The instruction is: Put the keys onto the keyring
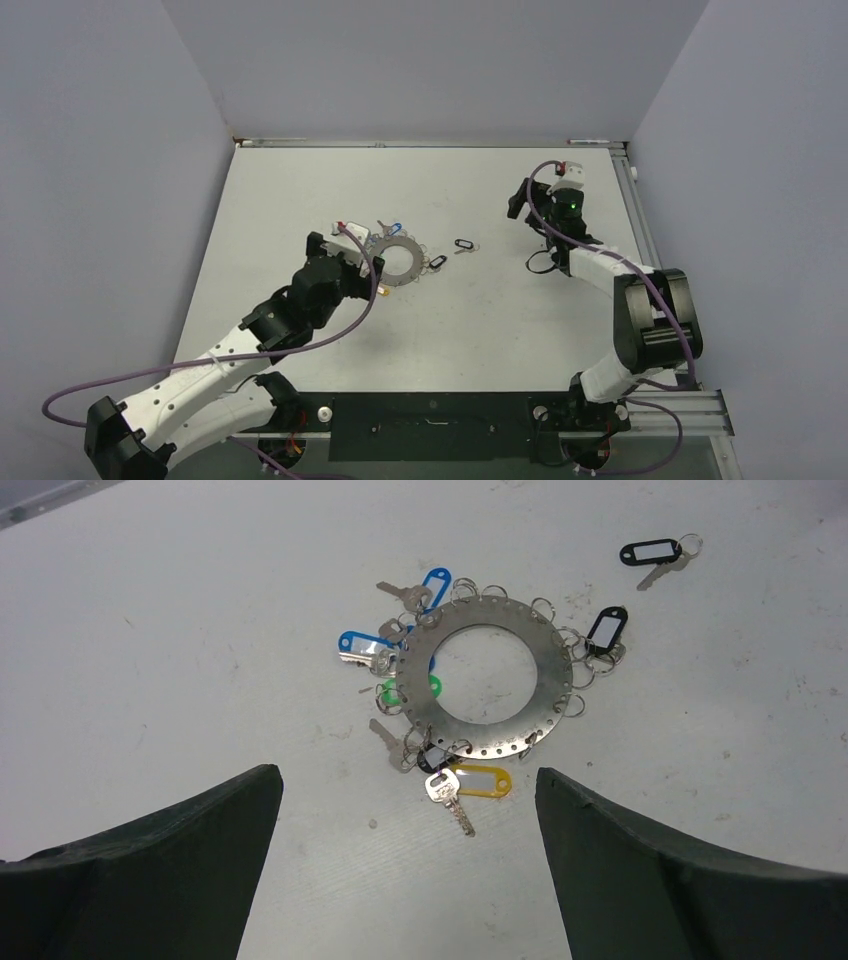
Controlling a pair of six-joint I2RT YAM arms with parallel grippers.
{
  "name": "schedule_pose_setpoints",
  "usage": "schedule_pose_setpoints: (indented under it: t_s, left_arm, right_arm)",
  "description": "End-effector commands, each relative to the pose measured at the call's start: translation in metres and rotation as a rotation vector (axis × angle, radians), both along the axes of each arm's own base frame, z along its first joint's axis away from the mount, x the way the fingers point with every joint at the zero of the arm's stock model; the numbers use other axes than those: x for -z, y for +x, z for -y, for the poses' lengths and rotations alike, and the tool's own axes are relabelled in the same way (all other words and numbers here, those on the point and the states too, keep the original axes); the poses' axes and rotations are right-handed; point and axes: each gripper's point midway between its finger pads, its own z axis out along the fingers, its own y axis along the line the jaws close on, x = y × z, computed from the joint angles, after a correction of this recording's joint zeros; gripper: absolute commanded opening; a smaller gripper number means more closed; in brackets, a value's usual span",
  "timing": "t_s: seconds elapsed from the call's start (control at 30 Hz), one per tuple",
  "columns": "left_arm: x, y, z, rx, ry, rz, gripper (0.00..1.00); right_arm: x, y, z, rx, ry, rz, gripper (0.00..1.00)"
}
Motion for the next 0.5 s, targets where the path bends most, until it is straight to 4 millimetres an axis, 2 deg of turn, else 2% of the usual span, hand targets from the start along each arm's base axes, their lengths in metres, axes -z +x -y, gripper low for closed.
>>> schedule_pose_setpoints:
  t_s: [0.0, 0.1, 0.23, 0.37, 0.47]
  left_arm:
    - [0.0, 0.011, 0.009, -0.032, -0.066, -0.08, 0.96]
    - [0.014, 0.022, 0.019, -0.055, -0.076, -0.191, 0.96]
    - [0.017, 0.038, 0.027, -0.145, -0.11, -0.262, 0.96]
    - [0.027, 0.055, 0.037, -0.235, -0.147, -0.31, 0.97]
    - [0.029, 0.069, 0.054, -0.278, -0.187, -0.341, 1.0]
  right_arm:
    - [0.03, 0.002, -0.017, -0.065, 0.203, -0.188, 0.97]
    - [0.037, -0.004, -0.028, -0.052, 0.115, -0.219, 0.96]
    - [0.034, -0.014, -0.044, -0.031, -0.032, -0.244, 0.95]
    - [0.033, -0.028, -0.055, -0.038, -0.052, -0.259, 0.91]
    - [0.032, -0.037, -0.057, -0.034, -0.057, -0.278, 0.9]
